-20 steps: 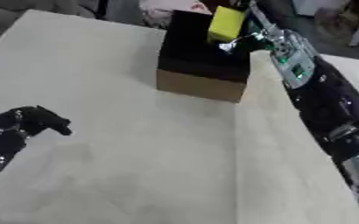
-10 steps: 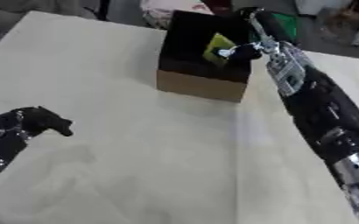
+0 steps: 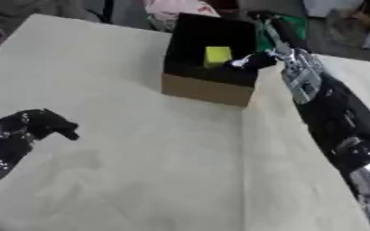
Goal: Pick up objects on the table and place them in the box.
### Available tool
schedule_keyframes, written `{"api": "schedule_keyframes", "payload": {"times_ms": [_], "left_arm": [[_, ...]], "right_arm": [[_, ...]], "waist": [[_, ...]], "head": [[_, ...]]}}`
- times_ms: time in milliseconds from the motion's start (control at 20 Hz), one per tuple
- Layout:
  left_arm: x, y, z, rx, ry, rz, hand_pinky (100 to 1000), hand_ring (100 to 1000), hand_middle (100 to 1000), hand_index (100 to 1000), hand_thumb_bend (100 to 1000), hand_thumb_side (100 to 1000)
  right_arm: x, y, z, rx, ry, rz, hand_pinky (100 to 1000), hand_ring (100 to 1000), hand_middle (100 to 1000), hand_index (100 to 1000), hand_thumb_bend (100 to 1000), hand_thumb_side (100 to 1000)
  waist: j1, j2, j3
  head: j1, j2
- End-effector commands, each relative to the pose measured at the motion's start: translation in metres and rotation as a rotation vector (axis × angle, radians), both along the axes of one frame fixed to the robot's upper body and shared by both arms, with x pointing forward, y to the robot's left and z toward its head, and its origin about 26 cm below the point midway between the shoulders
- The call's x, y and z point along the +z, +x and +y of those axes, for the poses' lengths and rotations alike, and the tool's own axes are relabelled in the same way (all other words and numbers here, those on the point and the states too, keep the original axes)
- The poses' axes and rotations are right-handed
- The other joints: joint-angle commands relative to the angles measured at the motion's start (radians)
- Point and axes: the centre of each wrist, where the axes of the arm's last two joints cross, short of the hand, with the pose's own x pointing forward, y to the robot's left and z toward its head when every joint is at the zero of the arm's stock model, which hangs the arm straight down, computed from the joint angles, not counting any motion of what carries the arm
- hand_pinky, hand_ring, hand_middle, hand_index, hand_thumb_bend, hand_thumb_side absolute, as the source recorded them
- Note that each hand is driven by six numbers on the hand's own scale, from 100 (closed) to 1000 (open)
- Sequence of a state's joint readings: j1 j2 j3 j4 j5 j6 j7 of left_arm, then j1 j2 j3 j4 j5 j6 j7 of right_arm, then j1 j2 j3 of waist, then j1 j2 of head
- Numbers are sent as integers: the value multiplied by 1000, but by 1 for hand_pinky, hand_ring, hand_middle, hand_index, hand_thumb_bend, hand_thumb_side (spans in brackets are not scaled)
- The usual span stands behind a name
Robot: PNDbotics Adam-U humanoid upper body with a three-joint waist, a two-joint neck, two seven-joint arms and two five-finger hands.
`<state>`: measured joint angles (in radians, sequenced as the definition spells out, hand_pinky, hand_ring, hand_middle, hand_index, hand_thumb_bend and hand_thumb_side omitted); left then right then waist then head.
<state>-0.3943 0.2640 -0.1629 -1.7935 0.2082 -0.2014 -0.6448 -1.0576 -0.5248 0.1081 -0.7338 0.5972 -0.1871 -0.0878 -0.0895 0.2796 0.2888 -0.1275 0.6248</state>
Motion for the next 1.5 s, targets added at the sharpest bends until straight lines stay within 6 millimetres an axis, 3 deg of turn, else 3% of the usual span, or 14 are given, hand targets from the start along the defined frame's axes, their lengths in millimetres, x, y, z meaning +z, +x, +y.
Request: {"api": "schedule_keyframes", "payload": {"times_ms": [50,100,200,250,300,550,800,950,1200,1500], "left_arm": [[6,-2,1,-6,1,-21,898,716,697,807,137,663],[5,-2,1,-5,0,-18,898,716,697,806,137,666],[3,-2,2,0,1,-12,898,716,696,806,137,667],[2,-2,3,4,0,-8,898,716,696,806,123,672],[1,-2,3,8,-1,-4,898,716,695,805,136,670],[-7,-2,8,40,-10,19,899,717,694,803,140,682],[-15,-3,15,93,-25,41,901,720,694,802,151,695],[-21,-3,22,141,-39,56,904,722,694,801,160,705],[-30,-5,31,219,-55,81,906,722,690,798,171,733],[-39,-8,42,297,-63,97,907,721,689,796,172,755]], "right_arm": [[27,-6,-13,-15,28,-55,835,1000,855,930,795,293],[29,-7,-13,-7,40,-62,822,1000,842,923,756,310],[35,-11,-12,17,67,-76,795,1000,803,909,733,252],[38,-14,-11,34,82,-83,766,986,772,894,712,321],[41,-17,-10,56,103,-89,746,973,756,886,667,238],[57,-42,-5,176,243,-93,694,948,695,865,552,225],[73,-78,11,320,358,-115,669,939,665,857,446,224],[78,-109,24,414,409,-150,662,933,653,852,431,225],[72,-153,42,526,467,-169,658,928,648,852,395,241],[52,-183,58,600,526,-135,643,900,624,851,351,253]], "waist": [[10,-27,-7],[12,-28,-13],[16,-31,-25],[18,-33,-32],[20,-35,-40],[40,-44,-89],[60,-46,-148],[69,-48,-189],[81,-42,-242],[95,-35,-290]], "head": [[2,8],[3,10],[5,14],[7,16],[9,18],[23,34],[41,62],[65,81],[92,105],[113,120]]}}
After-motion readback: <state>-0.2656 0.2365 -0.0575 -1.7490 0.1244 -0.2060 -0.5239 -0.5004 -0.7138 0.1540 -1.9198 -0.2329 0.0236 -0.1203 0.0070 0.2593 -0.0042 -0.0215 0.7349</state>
